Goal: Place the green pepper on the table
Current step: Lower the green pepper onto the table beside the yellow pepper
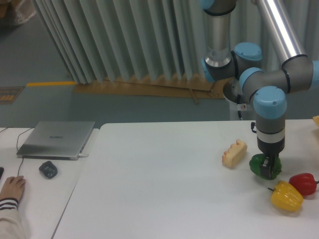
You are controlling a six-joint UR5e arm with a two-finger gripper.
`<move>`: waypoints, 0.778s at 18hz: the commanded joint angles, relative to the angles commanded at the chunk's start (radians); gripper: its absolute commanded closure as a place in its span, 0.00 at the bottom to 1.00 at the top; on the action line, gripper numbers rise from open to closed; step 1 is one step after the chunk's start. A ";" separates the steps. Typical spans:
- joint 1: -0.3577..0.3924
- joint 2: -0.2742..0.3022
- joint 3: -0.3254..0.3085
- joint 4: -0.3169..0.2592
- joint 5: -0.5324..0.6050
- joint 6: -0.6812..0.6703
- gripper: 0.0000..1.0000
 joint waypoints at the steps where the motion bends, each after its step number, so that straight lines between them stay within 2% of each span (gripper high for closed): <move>1: 0.000 0.000 0.000 0.003 -0.002 0.003 0.05; 2: 0.000 0.002 0.000 0.008 -0.003 0.006 0.00; 6: 0.003 0.002 0.002 0.011 -0.026 0.077 0.00; 12: 0.006 0.005 0.011 0.011 -0.037 0.083 0.00; 14: 0.006 0.021 0.025 0.008 -0.070 0.072 0.00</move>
